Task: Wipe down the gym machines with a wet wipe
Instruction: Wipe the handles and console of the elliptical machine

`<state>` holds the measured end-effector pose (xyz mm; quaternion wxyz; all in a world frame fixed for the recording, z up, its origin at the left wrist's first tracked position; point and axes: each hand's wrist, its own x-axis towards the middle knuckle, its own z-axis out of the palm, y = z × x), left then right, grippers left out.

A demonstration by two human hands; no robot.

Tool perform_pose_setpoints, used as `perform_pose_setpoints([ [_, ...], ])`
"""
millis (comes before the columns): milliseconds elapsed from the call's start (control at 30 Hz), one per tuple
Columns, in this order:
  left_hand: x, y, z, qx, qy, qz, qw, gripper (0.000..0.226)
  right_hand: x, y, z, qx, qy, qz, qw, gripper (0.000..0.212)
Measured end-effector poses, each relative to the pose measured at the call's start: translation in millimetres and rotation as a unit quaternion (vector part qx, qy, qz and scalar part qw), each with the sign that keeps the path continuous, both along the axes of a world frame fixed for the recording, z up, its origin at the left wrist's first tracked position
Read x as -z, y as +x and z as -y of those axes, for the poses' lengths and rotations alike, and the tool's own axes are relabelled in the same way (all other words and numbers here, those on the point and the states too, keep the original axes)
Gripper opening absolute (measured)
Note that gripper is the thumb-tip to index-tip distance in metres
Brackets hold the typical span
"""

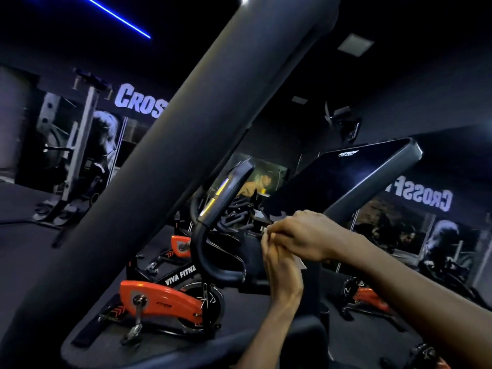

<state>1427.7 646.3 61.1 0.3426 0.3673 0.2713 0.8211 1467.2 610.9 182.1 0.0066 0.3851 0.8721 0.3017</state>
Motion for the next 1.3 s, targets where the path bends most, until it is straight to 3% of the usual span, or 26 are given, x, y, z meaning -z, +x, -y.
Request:
perform_pose_setpoints([
  [100,-9,1,10,0.032,0.015,0.075,0.997,0.028,3,3,-1,-0.002,0.007,0.017,1.000,0.040],
  [200,-13,-10,6,-0.019,-0.084,0.097,0.992,0.029,7,4,-3,0.028,0.039,0.052,0.998,0.028],
  [333,-12,-20,-5,0.074,-0.121,0.181,0.973,0.024,-12,-8,-4,0.151,0.086,0.063,0.983,0.016],
  [433,-20,-22,-8,0.125,-0.138,0.190,0.964,0.021,-11,-27,-10,0.196,0.081,0.086,0.974,0.026],
  [533,-20,-24,-15,0.174,-0.140,0.218,0.950,0.028,7,-27,-10,0.168,0.062,0.121,0.976,0.038],
  [767,-24,-31,-22,0.174,-0.163,0.220,0.946,0.020,-45,-15,-13,0.286,0.067,0.085,0.952,0.018],
  [933,-32,-31,-20,0.203,-0.172,0.212,0.940,0.029,-11,-41,-10,0.257,-0.035,0.151,0.954,0.042],
  [1033,-36,-35,-20,0.180,-0.183,0.206,0.944,0.022,-27,-16,-11,0.259,0.004,0.127,0.957,0.039],
  [1133,-45,-32,-17,0.165,-0.165,0.213,0.949,0.035,-56,-6,-28,0.348,0.058,0.084,0.932,0.043],
  [1200,-48,-28,-17,0.139,-0.170,0.227,0.949,0.043,-50,-18,-44,0.373,0.042,0.109,0.920,0.043],
  [1300,-50,-23,-21,0.119,-0.188,0.240,0.945,0.033,-15,-21,-53,0.303,-0.010,0.172,0.937,0.045],
])
